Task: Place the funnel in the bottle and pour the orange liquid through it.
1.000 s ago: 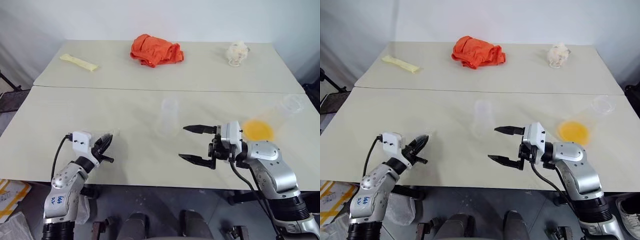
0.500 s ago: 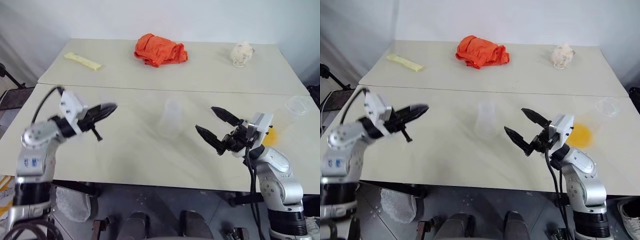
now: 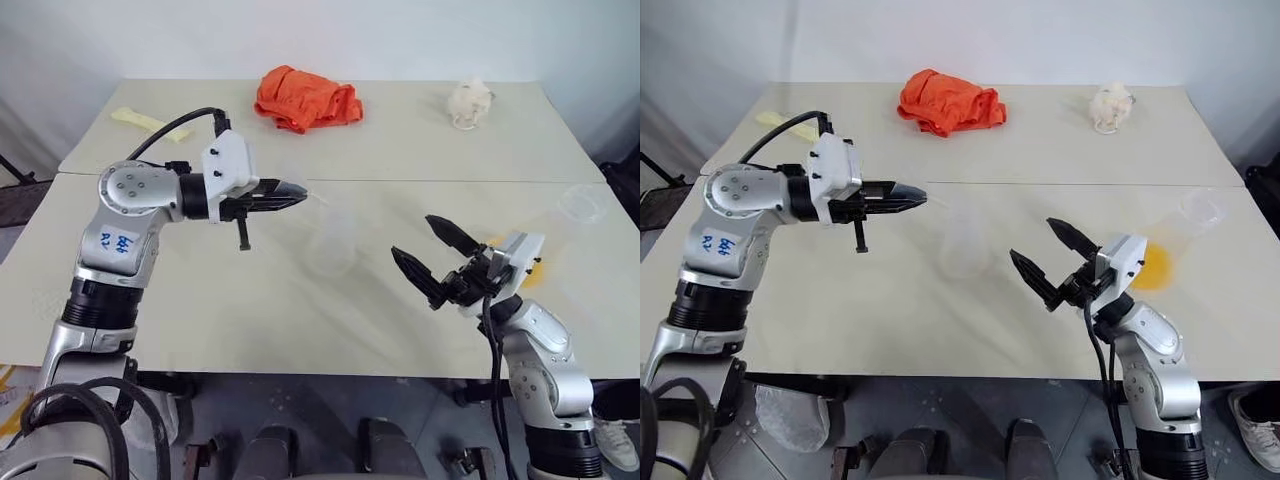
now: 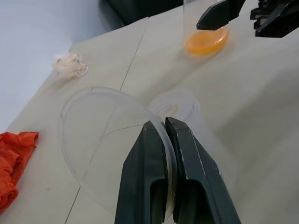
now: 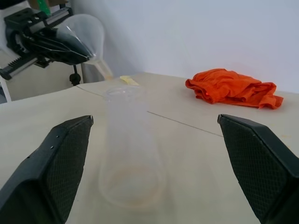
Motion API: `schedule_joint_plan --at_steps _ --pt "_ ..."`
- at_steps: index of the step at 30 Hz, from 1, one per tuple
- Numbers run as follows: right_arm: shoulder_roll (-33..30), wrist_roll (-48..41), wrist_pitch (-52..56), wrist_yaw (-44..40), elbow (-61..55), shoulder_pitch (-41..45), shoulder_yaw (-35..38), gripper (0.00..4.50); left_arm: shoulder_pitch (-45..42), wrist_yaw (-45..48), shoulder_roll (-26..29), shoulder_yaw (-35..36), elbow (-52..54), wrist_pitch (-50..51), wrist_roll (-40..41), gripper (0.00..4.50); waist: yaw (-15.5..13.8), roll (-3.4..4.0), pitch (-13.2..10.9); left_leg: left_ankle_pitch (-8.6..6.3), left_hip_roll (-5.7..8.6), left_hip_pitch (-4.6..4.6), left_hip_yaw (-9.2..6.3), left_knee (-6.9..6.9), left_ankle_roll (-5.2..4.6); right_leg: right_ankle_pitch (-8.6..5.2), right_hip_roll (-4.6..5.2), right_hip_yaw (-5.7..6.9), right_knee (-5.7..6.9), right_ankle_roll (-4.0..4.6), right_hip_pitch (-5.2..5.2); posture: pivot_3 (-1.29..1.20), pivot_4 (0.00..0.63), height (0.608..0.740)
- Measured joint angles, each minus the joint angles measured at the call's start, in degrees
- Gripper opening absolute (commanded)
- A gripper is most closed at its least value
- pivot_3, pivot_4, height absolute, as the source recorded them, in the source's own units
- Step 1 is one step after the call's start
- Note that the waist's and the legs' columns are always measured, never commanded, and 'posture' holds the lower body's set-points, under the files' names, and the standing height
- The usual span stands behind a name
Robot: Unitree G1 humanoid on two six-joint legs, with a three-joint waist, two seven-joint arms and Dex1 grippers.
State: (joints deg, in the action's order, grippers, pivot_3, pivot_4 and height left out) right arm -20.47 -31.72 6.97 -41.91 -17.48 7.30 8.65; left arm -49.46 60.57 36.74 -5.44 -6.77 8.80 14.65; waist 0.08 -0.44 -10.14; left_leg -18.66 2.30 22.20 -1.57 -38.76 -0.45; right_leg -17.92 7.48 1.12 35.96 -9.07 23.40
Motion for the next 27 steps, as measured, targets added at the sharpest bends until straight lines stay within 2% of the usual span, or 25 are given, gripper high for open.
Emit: schedule_joint_plan --at_steps 9,12,18,22,24,27 --pt "0.7 0.29 -0.73 0.63 -0.15 -1.19 -1.02 4.5 -2.08 1.13 -2.44 -2.65 -3.6 -1.49 -3.22 0.03 0.01 0.0 0.0 0.0 0.0 0.01 -0.01 -0.04 0.0 0.0 -0.01 0.01 0.01 0.0 0.0 0.0 0.15 0.74" --pt "0.7 0.28 -0.73 0.81 -0.18 -1.16 -1.04 4.5 -3.9 1.4 -3.45 -3.17 -5.42 -1.77 -3.95 0.74 -0.03 0.0 0.0 0.0 0.02 0.02 -0.01 -0.07 0.0 0.0 -0.02 0.01 0.02 0.0 0.0 0.0 0.15 0.74" --pt "0.7 0.28 -0.72 1.49 -0.36 -1.32 -1.18 4.5 -6.08 2.84 -7.15 -3.62 -5.67 -0.3 -2.89 2.64 -0.02 0.0 0.0 0.0 0.01 0.04 -0.01 -0.12 0.0 0.01 0.0 0.0 0.03 -0.01 0.0 0.0 0.15 0.74" --pt "0.7 0.28 -0.72 1.63 -0.41 -1.61 -1.31 4.5 -6.31 3.78 -8.03 -3.43 -5.65 2.2 -0.57 3.96 0.06 0.0 0.0 0.0 0.0 0.04 -0.01 -0.11 0.0 0.01 -0.02 0.0 0.04 -0.01 0.0 0.0 0.15 0.74" --pt "0.7 0.28 -0.71 1.68 -0.41 -1.62 -1.31 4.5 -6.31 4.31 -8.22 -3.43 -5.63 2.82 -0.04 4.48 0.09 0.0 0.0 0.0 0.0 0.04 -0.01 -0.11 0.0 0.01 -0.02 0.01 0.05 -0.01 0.01 0.0 0.15 0.74" --pt "0.7 0.27 -0.71 1.73 -0.41 -1.63 -1.31 4.5 -6.29 4.99 -8.08 -3.43 -5.63 3.01 0.22 4.48 0.03 0.0 0.0 0.0 -0.01 0.04 -0.01 -0.13 0.0 0.01 -0.02 0.0 0.04 -0.01 0.0 0.0 0.15 0.74"
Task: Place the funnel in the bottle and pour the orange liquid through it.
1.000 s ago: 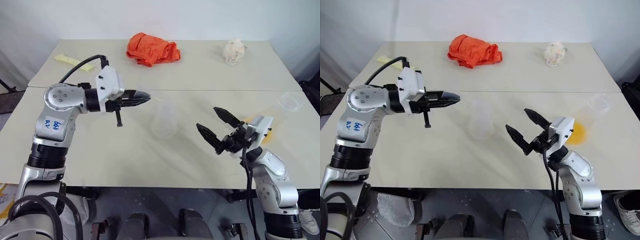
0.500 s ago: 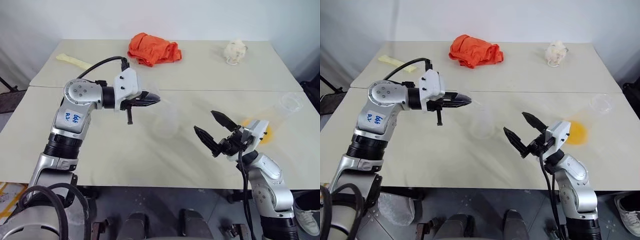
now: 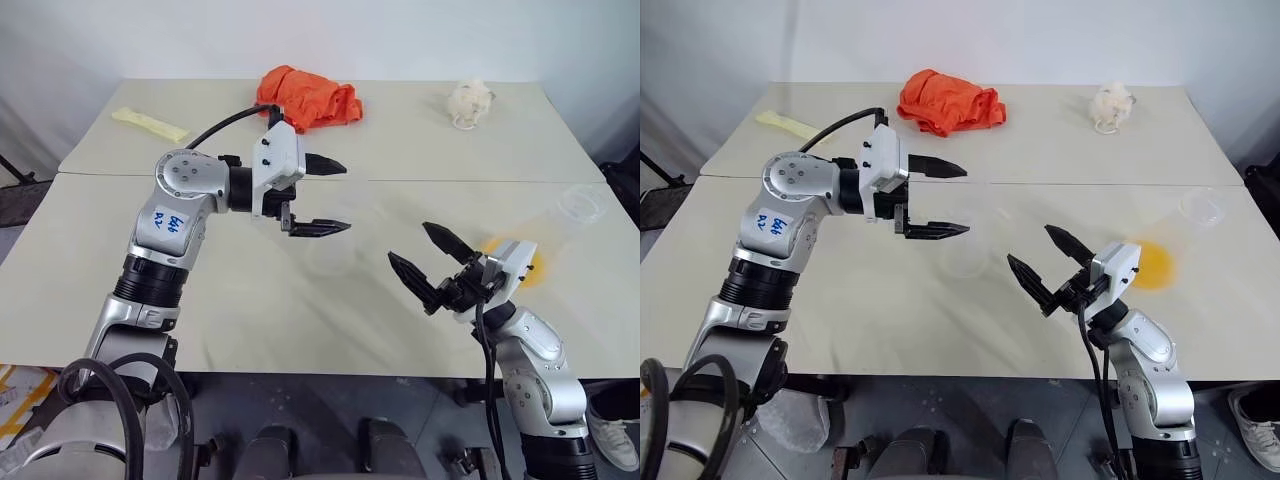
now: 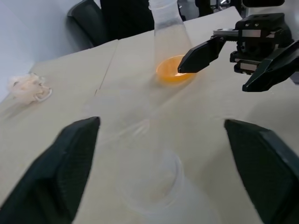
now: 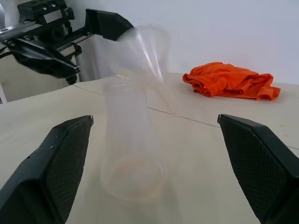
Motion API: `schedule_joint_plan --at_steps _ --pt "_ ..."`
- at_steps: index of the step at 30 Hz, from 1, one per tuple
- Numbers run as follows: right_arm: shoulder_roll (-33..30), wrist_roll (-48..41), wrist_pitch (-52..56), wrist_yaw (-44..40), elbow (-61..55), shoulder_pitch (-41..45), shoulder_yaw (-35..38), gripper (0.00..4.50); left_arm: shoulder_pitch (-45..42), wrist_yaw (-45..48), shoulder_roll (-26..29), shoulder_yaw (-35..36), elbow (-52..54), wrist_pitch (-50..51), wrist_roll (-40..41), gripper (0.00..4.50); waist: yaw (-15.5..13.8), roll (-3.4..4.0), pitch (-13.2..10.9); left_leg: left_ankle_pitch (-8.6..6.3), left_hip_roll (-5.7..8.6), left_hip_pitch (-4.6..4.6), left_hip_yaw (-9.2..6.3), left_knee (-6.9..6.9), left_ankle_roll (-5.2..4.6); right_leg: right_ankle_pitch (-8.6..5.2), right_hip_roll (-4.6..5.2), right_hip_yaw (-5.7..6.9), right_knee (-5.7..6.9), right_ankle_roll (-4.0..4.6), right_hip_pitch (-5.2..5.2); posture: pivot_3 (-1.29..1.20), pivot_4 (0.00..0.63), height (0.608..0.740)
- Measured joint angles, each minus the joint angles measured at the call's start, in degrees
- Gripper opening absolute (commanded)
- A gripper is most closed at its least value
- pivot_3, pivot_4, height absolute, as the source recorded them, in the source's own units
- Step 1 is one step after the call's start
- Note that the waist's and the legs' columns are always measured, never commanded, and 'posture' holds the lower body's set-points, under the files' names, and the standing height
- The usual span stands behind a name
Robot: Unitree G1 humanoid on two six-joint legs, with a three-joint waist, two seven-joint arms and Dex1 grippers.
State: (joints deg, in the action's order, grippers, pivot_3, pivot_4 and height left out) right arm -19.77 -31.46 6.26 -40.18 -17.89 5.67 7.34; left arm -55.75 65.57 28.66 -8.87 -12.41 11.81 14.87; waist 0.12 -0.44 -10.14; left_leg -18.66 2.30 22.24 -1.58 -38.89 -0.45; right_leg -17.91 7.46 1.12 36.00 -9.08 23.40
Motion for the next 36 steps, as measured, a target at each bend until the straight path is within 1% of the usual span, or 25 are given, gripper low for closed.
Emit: schedule_joint_plan --at_steps 5,9,12,15,18,22,25,27,29,31,32,34,36 --pt "-0.01 -0.01 0.0 0.0 0.0 0.0 0.0 4.5 0.64 0.08 0.38 0.57 -0.01 0.0 0.0 4.48 -0.03 0.0 0.0 0.0 -0.01 0.0 0.0 -0.01 0.0 0.0 0.01 0.0 0.0 0.0 0.0 0.0 0.15 0.74" --pt "-0.05 -0.01 0.05 -0.03 0.0 0.05 -0.01 4.5 3.0 -0.88 0.76 1.69 0.16 -0.12 0.0 4.48 0.03 0.0 0.0 0.0 -0.03 -0.01 0.0 -0.01 0.0 0.0 0.01 -0.01 0.03 0.0 0.0 0.0 0.15 0.74" --pt "-0.98 -0.05 0.18 -0.2 0.01 0.09 0.14 4.5 7.66 -2.3 1.05 5.22 1.17 -0.36 1.61 4.48 0.25 0.01 0.0 0.0 -0.14 -0.02 0.01 0.0 0.0 0.0 0.01 -0.04 0.05 0.0 0.03 0.0 0.15 0.74" --pt "-3.66 -0.56 1.21 -0.3 0.09 0.28 2.09 4.5 13.99 -3.52 1.69 11.46 4.78 -0.14 5.95 4.48 0.06 0.0 0.0 0.0 -0.17 0.0 -0.02 -0.04 0.0 0.0 0.03 -0.02 0.04 0.0 0.02 0.0 0.15 0.74" --pt "-6.61 -1.18 2.36 -1.49 0.28 0.47 3.02 4.5 18.46 -4.79 3.22 15.49 8.55 0.07 8.43 4.48 -0.05 0.01 0.0 -0.01 -0.13 -0.01 -0.04 -0.08 -0.01 0.0 0.07 -0.03 0.01 0.0 -0.04 0.0 0.15 0.74" --pt "-11.44 -1.25 4.4 -3.68 2.73 1.72 4.2 4.5 25.51 -5.99 5.06 18.61 13.13 2.09 10.71 4.48 -0.08 0.0 0.0 -0.01 -0.11 -0.02 -0.05 -0.08 -0.03 0.0 0.11 -0.04 0.0 0.0 -0.07 0.0 0.15 0.74" --pt "-14.48 -1.29 8.71 -5.64 5.14 6.07 3.27 4.5 30.56 -6.78 6.01 19.46 18.17 5.66 13.18 4.48 -0.01 0.0 0.0 -0.01 -0.14 -0.02 -0.04 -0.1 -0.02 0.0 0.1 -0.05 0.01 0.0 -0.06 0.0 0.15 0.74" --pt "-16.25 -1.11 10.68 -7.73 6.86 9.19 1.31 4.5 32.93 -6.91 6.29 19.59 20.86 7.07 14.3 4.48 0.03 0.0 0.0 -0.01 -0.16 -0.03 -0.05 -0.09 -0.02 0.0 0.1 -0.05 -0.01 0.01 -0.06 0.0 0.15 0.74" --pt "-17.61 -0.1 13.19 -9.92 11.22 13.8 -1.28 4.5 35.69 -7.26 6.46 19.6 22.77 7.75 14.6 4.48 0.24 0.01 0.0 -0.01 -0.15 -0.05 0.03 -0.09 -0.02 0.0 0.1 -0.11 -0.02 0.01 -0.06 0.0 0.15 0.74" --pt "-18.16 1.35 15.81 -11.67 17.23 18.99 -3.33 4.5 37.57 -7.66 6.31 19.41 23.27 8.18 14.73 4.48 0.13 0.01 0.0 -0.01 -0.17 -0.05 0.02 -0.11 -0.02 0.0 0.1 -0.09 -0.04 0.01 -0.05 0.0 0.15 0.74" --pt "-18.23 1.69 16.31 -12.03 18.46 20.05 -3.8 4.5 37.73 -7.91 6.21 19.36 23.3 8.21 14.73 4.48 0.13 0.01 0.0 -0.01 -0.16 -0.05 0.02 -0.1 -0.02 0.0 0.1 -0.09 -0.04 0.01 -0.04 0.0 0.15 0.74" --pt "-18.22 4.29 16.45 -14.72 24.96 25.76 -7.07 4.5 38.53 -8.77 6.01 19.49 23.88 8.28 14.9 4.48 0.13 0.02 -0.01 -0.01 -0.13 -0.03 0.03 -0.12 -0.02 0.0 0.13 -0.09 -0.04 0.01 -0.03 0.0 0.15 0.74" --pt "-18.09 6.15 16.3 -16.48 28.8 28.95 -8.82 4.5 38.93 -9.46 5.89 19.49 25.03 8.48 15.04 4.48 -0.02 0.02 -0.01 -0.02 -0.14 -0.02 -0.03 -0.11 -0.02 0.0 0.15 -0.04 -0.04 0.01 -0.05 0.0 0.15 0.74"
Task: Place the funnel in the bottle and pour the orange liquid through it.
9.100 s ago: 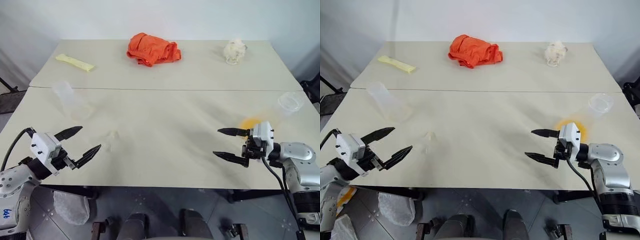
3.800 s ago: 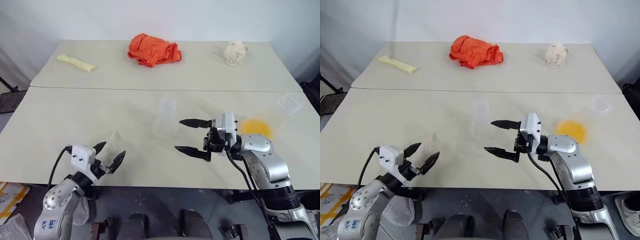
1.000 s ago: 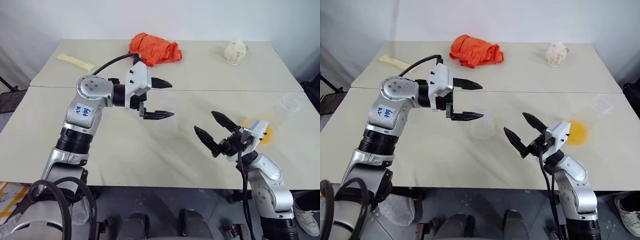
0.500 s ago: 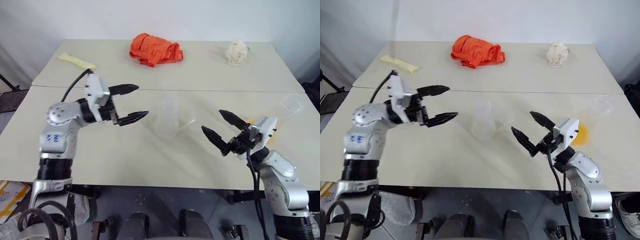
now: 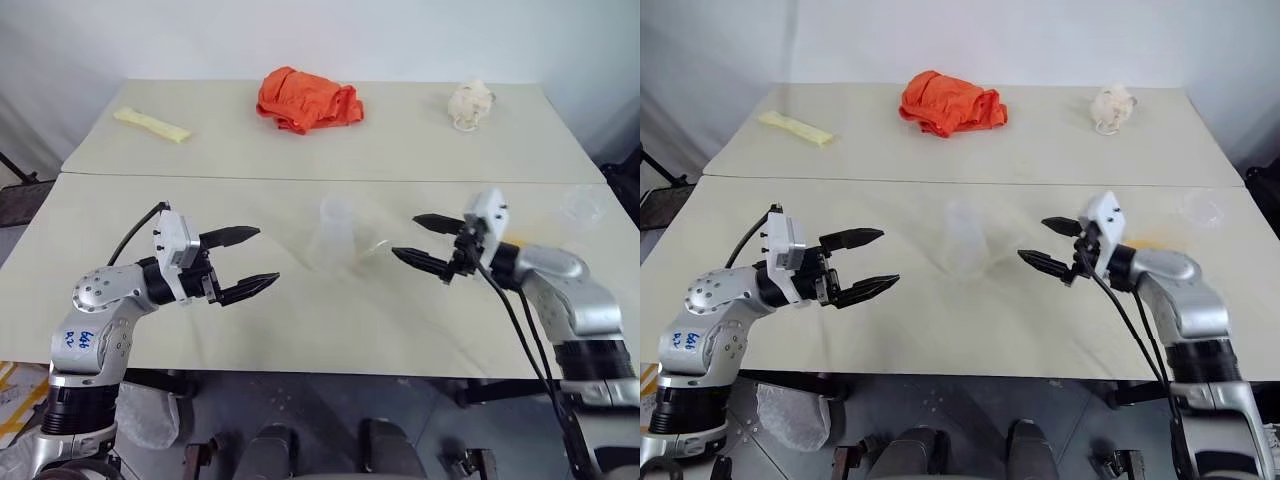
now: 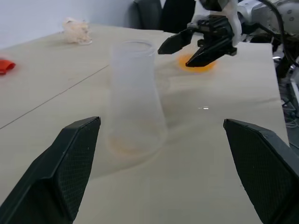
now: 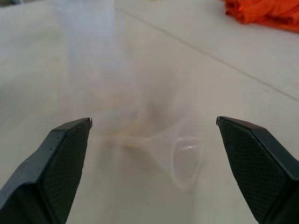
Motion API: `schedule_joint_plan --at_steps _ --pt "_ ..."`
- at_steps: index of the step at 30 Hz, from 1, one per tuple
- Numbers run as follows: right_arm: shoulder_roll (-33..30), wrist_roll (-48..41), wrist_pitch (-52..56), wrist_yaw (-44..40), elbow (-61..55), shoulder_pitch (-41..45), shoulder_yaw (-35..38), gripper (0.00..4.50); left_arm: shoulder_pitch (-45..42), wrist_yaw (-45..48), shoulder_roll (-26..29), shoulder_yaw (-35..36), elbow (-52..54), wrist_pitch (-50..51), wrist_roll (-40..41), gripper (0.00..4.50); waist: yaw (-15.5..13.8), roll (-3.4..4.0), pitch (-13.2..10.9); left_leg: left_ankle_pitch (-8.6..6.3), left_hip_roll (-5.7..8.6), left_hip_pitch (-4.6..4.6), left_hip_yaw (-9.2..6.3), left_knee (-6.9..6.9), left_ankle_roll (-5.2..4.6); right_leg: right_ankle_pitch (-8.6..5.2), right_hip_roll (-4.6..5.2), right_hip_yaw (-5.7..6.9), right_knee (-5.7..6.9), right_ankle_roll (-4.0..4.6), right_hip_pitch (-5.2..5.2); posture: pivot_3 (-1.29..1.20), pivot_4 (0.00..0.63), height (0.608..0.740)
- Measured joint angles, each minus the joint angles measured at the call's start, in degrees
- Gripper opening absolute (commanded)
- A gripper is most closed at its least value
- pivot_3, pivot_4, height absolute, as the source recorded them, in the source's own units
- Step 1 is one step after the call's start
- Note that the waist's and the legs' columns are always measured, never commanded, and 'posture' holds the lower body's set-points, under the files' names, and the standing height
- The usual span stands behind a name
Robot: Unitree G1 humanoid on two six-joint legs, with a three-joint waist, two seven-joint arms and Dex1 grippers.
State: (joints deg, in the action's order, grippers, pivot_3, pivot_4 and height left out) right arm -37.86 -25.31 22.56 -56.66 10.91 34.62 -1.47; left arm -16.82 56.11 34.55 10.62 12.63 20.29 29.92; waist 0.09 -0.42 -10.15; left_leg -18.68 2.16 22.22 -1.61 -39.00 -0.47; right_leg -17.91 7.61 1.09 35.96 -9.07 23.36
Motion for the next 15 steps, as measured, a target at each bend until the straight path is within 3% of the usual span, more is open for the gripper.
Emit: schedule_joint_plan --at_steps 3,11,15 --pt "1.53 3.0 -0.12 -2.5 6.56 5.13 -2.74 4.5 1.05 -1.39 -0.34 -0.05 1.92 0.4 0.17 4.48 0.13 0.0 0.0 0.0 0.0 0.02 0.0 0.03 0.0 0.0 0.01 0.03 0.0 0.0 0.02 0.0 0.15 0.74" --pt "2.37 6.32 4.27 -5.92 9.45 7.83 -5.99 4.5 4.07 -4.15 -0.52 0.12 5.23 0.77 0.76 4.48 0.14 0.0 0.0 -0.01 0.0 0.05 -0.01 0.02 0.01 0.0 0.02 0.08 -0.01 0.0 0.03 0.0 0.15 0.74" --pt "2.36 6.3 6.38 -7.91 8.25 7.81 -6.46 3.58 4.35 -4.96 -0.51 0.21 5.34 0.78 1.26 4.5 0.14 0.0 0.0 -0.01 0.01 0.05 -0.01 0.02 0.01 0.0 0.03 0.07 0.0 0.0 0.04 0.0 0.15 0.74"
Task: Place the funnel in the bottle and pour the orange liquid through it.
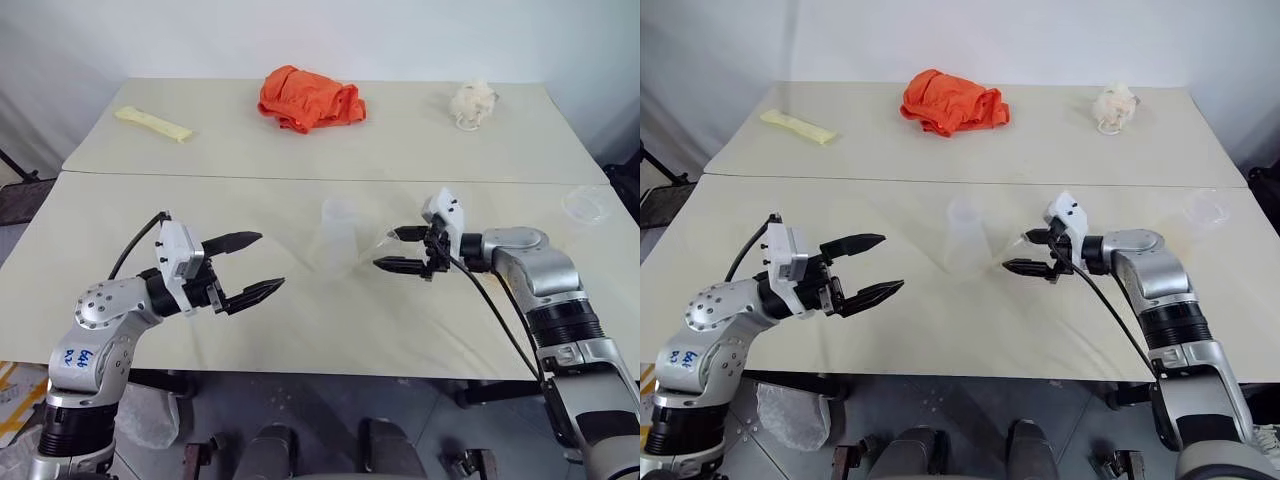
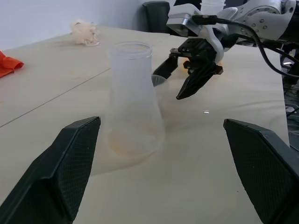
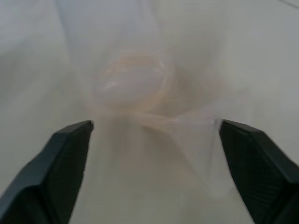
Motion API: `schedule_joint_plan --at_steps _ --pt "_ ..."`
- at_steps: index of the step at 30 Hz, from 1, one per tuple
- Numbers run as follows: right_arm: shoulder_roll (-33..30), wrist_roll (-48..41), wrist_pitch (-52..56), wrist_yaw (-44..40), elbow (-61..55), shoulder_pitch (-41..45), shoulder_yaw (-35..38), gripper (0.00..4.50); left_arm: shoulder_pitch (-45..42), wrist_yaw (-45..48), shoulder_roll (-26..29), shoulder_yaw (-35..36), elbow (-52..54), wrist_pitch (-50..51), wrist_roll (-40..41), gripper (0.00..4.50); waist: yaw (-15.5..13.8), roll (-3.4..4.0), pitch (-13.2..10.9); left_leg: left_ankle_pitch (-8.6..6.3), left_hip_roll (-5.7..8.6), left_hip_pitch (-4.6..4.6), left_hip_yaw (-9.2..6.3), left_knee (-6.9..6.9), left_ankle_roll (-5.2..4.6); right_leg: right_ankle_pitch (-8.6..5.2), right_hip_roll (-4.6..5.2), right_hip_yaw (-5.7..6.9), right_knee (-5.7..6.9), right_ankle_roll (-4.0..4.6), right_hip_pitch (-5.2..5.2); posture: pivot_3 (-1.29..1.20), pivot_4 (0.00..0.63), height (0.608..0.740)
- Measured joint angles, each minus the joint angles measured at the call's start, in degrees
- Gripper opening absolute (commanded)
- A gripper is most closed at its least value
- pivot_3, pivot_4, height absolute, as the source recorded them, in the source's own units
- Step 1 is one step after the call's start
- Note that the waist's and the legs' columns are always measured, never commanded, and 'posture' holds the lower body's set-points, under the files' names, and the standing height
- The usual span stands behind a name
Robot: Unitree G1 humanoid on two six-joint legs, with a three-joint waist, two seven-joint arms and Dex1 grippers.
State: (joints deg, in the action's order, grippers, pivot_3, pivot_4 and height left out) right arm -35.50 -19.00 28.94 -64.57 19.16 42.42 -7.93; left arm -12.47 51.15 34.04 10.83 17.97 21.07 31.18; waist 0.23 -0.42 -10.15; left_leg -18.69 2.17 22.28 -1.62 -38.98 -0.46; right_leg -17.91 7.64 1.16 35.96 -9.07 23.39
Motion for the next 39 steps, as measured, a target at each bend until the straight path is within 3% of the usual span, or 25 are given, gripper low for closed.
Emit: schedule_joint_plan --at_steps 10,14,18,25,31,39 --pt "0.55 1.15 -3.07 0.34 -0.62 -0.99 0.15 0.13 -2.02 -0.67 -0.8 -0.99 -0.72 -0.6 0.01 4.5 0.0 0.0 0.0 0.0 0.0 0.0 0.0 0.0 0.01 0.0 -0.01 0.02 0.0 0.0 0.0 0.0 0.15 0.74" --pt "0.54 0.07 -3.65 0.25 -3.02 -3.33 2.25 0.06 -3.26 -0.69 -1.62 -1.35 -0.93 -0.89 0.02 4.5 -0.1 0.0 0.0 0.0 0.01 0.01 0.0 0.0 0.0 0.0 0.0 0.02 -0.01 0.0 0.0 0.0 0.15 0.74" --pt "0.66 -4.77 -4.15 0.95 -8.89 -6.11 8.95 0.06 -4.69 -0.49 -2.3 -1.83 -2.33 -1.28 0.02 4.5 -0.13 0.0 0.0 0.0 0.01 0.02 0.0 -0.01 0.01 0.0 -0.01 0.03 -0.01 0.0 0.0 0.0 0.15 0.74" --pt "0.61 -8.19 -5.34 3.03 -15.38 -5.66 14.77 0.06 -6.42 -0.25 -3.16 -2.01 -4.7 -1.71 0.07 4.5 -0.03 0.01 -0.01 0.0 0.0 0.01 0.02 -0.01 0.01 0.0 -0.03 0.01 0.0 0.0 0.0 0.0 0.15 0.74" --pt "1.04 -6.32 -9.26 1.9 -16.51 5.31 11.11 0.06 -7.8 -0.12 -3.86 -3.26 -6.02 -1.68 0.06 4.5 0.13 0.03 -0.02 -0.01 -0.05 0.0 0.06 0.02 0.02 0.0 -0.06 0.02 0.01 0.0 0.05 0.0 0.15 0.74" --pt "1.1 -3.31 -10.23 -3.19 -14.15 8.69 4.34 0.06 -8.07 -0.2 -3.84 -3.48 -7.3 -1.67 -0.01 4.5 -0.07 0.03 -0.02 -0.01 0.02 0.06 -0.01 0.0 0.0 0.01 0.02 0.05 -0.01 -0.01 0.06 0.0 0.15 0.74"
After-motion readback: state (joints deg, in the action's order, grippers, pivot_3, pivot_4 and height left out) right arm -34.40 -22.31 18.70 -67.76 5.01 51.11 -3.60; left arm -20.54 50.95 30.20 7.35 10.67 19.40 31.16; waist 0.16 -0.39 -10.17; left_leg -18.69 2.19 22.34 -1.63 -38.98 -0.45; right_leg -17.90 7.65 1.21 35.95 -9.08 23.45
